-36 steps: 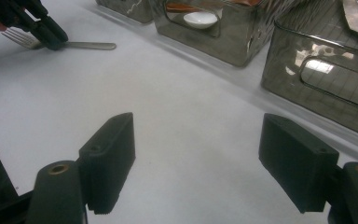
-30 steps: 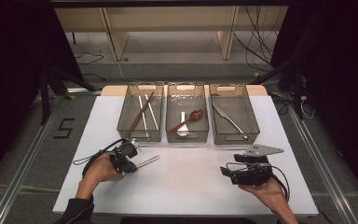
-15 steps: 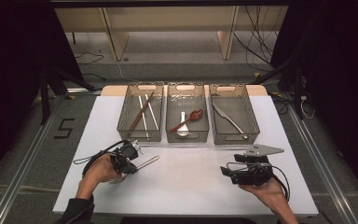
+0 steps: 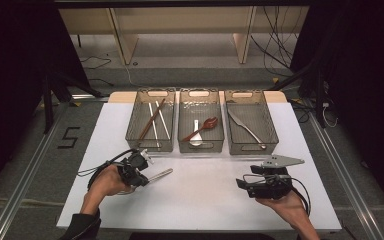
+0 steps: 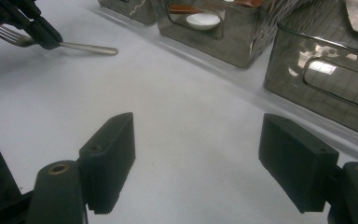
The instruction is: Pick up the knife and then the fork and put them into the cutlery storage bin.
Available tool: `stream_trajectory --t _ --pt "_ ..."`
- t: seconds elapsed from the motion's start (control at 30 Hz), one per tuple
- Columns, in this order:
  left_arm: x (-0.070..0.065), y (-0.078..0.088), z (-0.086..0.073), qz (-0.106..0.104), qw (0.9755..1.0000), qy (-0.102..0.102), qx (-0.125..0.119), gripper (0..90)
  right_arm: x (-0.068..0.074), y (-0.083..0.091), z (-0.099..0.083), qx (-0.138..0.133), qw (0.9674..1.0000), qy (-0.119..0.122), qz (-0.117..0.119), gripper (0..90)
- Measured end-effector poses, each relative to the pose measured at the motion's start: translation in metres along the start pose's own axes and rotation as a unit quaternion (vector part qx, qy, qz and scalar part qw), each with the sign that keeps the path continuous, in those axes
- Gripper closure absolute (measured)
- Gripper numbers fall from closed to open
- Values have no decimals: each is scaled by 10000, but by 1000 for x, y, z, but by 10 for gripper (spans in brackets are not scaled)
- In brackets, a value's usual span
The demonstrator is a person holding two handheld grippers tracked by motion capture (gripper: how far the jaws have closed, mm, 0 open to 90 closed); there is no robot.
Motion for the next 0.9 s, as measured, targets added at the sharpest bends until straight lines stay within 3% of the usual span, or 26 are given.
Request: stream_trajectory --t 0.23,0.6,0.77,0.9 --pt "-1 7 0 -67 9998 93 -138 839 1 0 0 7 10000 -11 7 277" --pt "-15 32 10 -348 9968 56 -719 839 11 -2 5 -35 9999 116 99 278" --pt "-27 42 18 -417 9956 -70 -840 839 27 -3 13 -113 9992 289 247 278" --pt "-38 46 26 -496 9945 -201 -902 839 49 -9 22 -174 9974 605 349 282"
Point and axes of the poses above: each handheld gripper's, and its own axes: y roughly backward along the jaws, z roughly out of its top, x roughly to its left, the point moved 5 cm from there along -y, roughly forward along the jaws, and after that the axes turned 11 degrees about x, right-handed, at the moved point
